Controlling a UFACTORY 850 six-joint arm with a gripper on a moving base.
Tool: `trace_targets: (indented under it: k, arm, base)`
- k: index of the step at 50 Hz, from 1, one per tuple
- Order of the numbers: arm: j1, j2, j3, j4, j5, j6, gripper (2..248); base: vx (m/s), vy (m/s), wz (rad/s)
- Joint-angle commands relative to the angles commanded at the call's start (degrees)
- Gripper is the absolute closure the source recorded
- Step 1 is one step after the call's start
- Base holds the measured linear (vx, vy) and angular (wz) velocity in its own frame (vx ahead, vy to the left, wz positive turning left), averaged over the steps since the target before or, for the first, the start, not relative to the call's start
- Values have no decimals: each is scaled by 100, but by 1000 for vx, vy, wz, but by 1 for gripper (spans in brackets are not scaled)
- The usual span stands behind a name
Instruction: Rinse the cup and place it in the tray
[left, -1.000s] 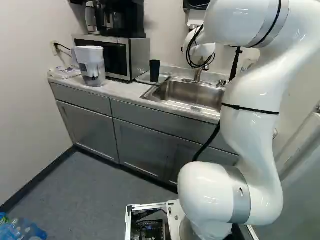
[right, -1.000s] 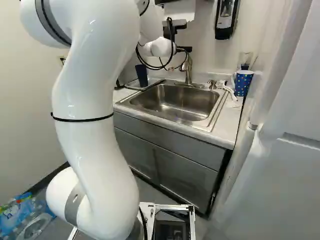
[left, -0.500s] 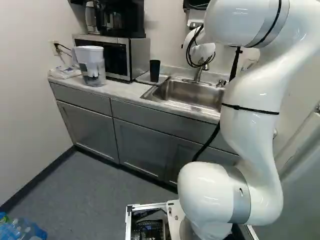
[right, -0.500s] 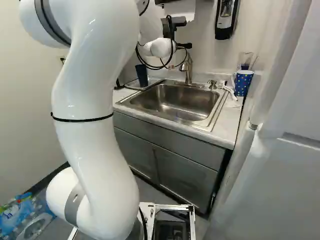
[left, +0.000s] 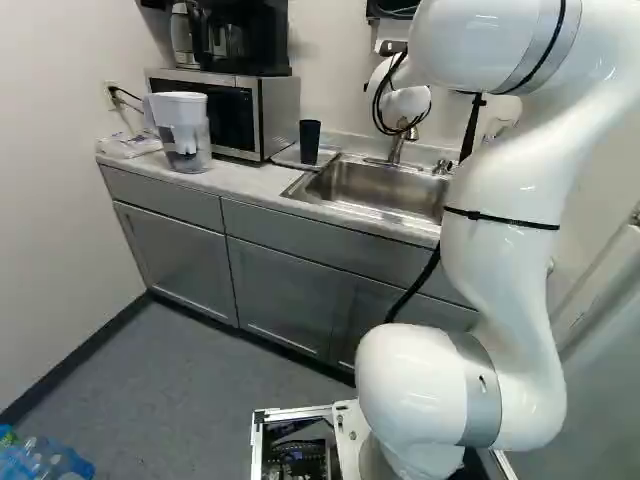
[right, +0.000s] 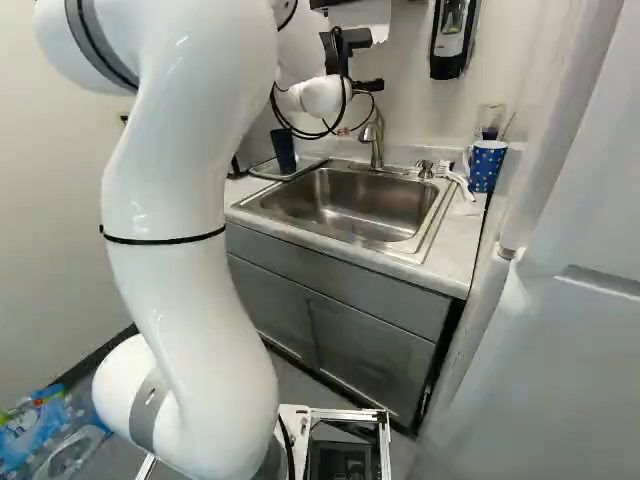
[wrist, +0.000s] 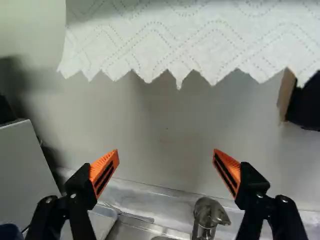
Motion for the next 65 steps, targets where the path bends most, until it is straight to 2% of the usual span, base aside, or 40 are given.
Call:
trace_targets:
  k: [16, 27, 65]
  arm:
    - [-167, 303, 198, 0, -31, 0, 3]
    - [-279, 576, 378, 0, -241, 0, 3]
    - [-467, 1671, 1497, 0, -1871, 0, 3]
  base:
    - [0, 0, 0]
    - [0, 0, 0]
    - [0, 0, 0]
